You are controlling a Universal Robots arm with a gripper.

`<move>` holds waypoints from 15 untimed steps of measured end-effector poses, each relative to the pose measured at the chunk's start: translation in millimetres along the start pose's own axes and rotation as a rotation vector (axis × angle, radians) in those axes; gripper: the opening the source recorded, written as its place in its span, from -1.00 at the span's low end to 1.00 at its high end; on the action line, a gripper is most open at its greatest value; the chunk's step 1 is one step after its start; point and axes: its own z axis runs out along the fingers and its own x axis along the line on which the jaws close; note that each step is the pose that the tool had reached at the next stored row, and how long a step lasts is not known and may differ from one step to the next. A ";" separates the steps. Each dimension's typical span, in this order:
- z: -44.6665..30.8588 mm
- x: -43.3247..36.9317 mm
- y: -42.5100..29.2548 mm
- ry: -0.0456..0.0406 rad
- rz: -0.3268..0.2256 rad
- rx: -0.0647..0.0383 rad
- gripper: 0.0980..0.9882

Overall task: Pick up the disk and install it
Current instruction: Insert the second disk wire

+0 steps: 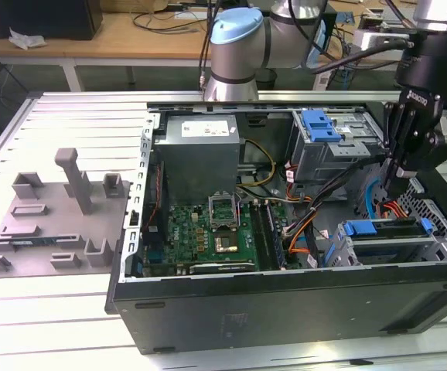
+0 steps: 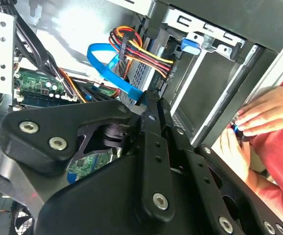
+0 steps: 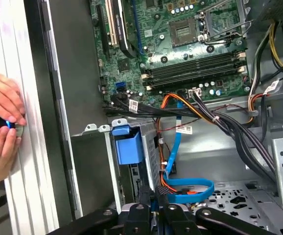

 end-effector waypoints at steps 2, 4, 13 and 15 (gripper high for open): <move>1.5 5.4 -0.5 -0.0159 0.000 -0.002 -0.86; 2.7 10.0 -0.9 -0.0289 0.000 -0.004 -0.86; 11.2 34.6 -3.5 -0.1175 -0.003 -0.016 -0.86; 13.1 38.0 -3.4 -0.1412 -0.009 -0.019 -0.86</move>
